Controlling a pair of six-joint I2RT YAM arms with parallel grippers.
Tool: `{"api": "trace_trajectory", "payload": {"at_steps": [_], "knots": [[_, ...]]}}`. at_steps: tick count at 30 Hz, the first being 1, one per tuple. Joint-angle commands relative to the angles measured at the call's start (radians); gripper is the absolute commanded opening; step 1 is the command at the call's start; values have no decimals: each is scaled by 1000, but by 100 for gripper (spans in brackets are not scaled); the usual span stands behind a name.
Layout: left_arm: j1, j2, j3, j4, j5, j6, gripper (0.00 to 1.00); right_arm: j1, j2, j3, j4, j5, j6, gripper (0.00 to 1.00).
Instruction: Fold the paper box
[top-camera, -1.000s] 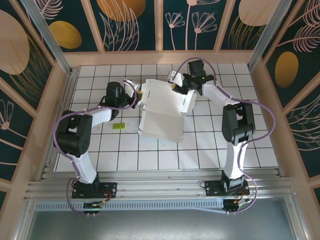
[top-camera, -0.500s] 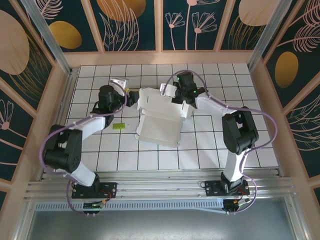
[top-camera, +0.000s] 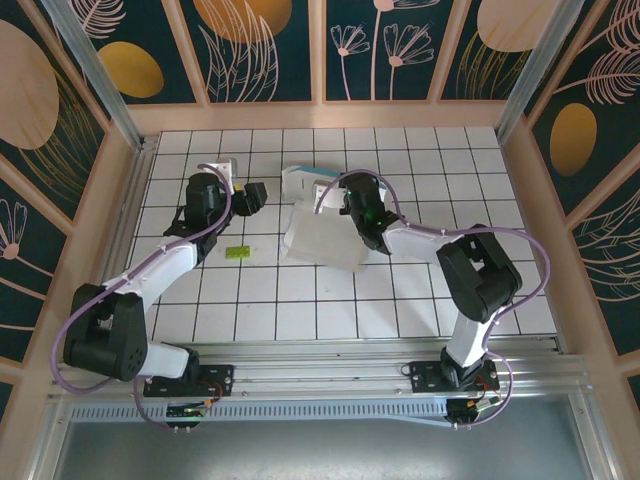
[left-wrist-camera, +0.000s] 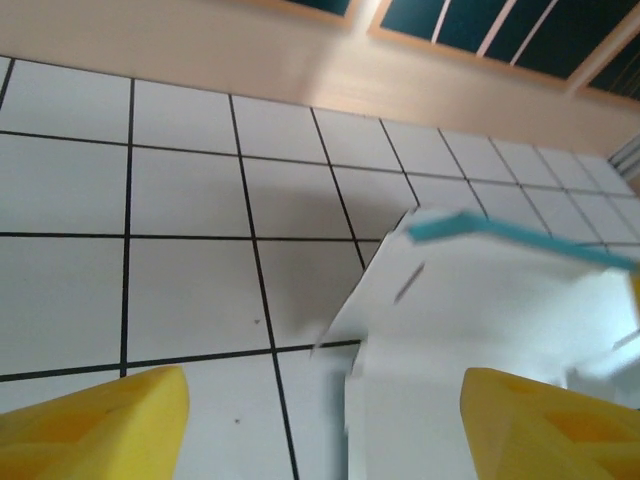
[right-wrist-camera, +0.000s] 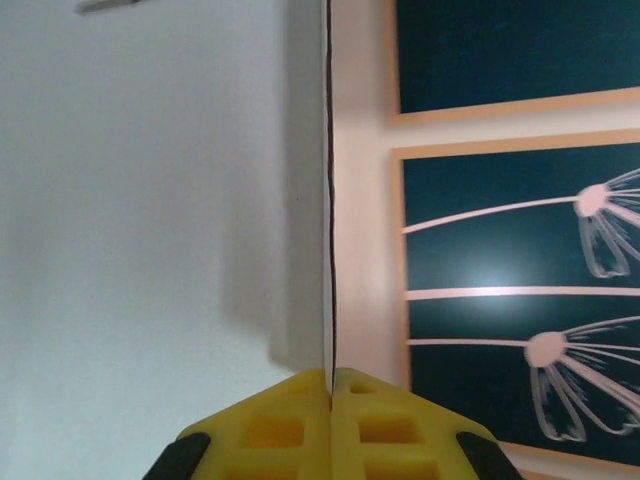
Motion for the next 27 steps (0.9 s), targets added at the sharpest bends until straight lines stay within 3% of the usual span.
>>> {"api": "trace_trajectory", "payload": {"at_steps": [1, 4, 8, 11, 16, 19, 24, 27], "knots": [[1, 26, 63, -27, 93, 120, 64, 21, -43, -39, 131, 53, -50, 0], [0, 62, 110, -6, 244, 121, 56, 40, -55, -63, 142, 60, -47, 0], [0, 161, 200, 80, 383, -110, 45, 55, -67, -84, 157, 60, -51, 0], [1, 245, 286, 49, 394, -244, 34, 58, -64, -92, 159, 68, -50, 0], [0, 367, 366, 13, 459, -340, 22, 59, -60, -106, 166, 67, -45, 0], [1, 409, 371, 89, 523, -422, 22, 60, -55, -111, 168, 67, -43, 0], [1, 460, 387, 123, 504, -469, 13, 63, -45, -107, 171, 59, -31, 0], [1, 484, 377, 163, 548, -513, 15, 61, -36, -99, 164, 55, -29, 0]]}}
